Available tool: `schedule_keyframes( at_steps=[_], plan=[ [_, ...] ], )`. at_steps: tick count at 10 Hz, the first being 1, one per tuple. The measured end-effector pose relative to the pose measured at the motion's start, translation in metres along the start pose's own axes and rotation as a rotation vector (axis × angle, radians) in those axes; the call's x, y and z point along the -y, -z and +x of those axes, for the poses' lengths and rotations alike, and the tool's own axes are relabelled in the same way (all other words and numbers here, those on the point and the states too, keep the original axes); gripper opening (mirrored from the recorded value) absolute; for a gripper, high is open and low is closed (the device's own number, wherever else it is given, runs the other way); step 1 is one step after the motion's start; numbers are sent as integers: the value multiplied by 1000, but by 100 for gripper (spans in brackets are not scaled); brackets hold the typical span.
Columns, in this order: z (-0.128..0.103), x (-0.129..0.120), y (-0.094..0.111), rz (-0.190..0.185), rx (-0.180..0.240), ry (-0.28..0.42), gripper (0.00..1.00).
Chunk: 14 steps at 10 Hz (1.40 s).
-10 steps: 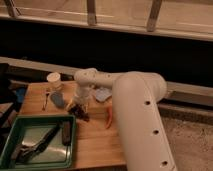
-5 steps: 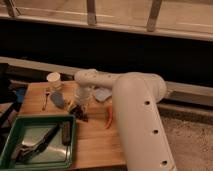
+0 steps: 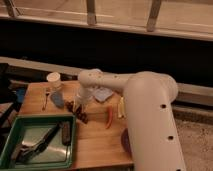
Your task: Place grapes in table surface
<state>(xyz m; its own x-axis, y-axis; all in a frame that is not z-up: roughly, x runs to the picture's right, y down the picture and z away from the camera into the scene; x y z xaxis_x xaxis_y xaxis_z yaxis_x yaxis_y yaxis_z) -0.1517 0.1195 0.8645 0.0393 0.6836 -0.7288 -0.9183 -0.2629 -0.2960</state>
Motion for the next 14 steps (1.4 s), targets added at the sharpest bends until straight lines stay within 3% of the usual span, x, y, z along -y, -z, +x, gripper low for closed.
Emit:
schedule_keyframes(
  at_steps=[2, 5, 7, 9, 12, 14],
  plan=[
    [2, -4, 12, -9, 41, 19, 0],
    [6, -17, 63, 7, 137, 45, 0],
    [4, -22, 106, 66, 207, 49, 0],
    [6, -6, 138, 140, 254, 11, 0],
    [16, 32, 150, 182, 258, -93, 0],
    [22, 50, 130, 181, 216, -142, 0]
  ],
)
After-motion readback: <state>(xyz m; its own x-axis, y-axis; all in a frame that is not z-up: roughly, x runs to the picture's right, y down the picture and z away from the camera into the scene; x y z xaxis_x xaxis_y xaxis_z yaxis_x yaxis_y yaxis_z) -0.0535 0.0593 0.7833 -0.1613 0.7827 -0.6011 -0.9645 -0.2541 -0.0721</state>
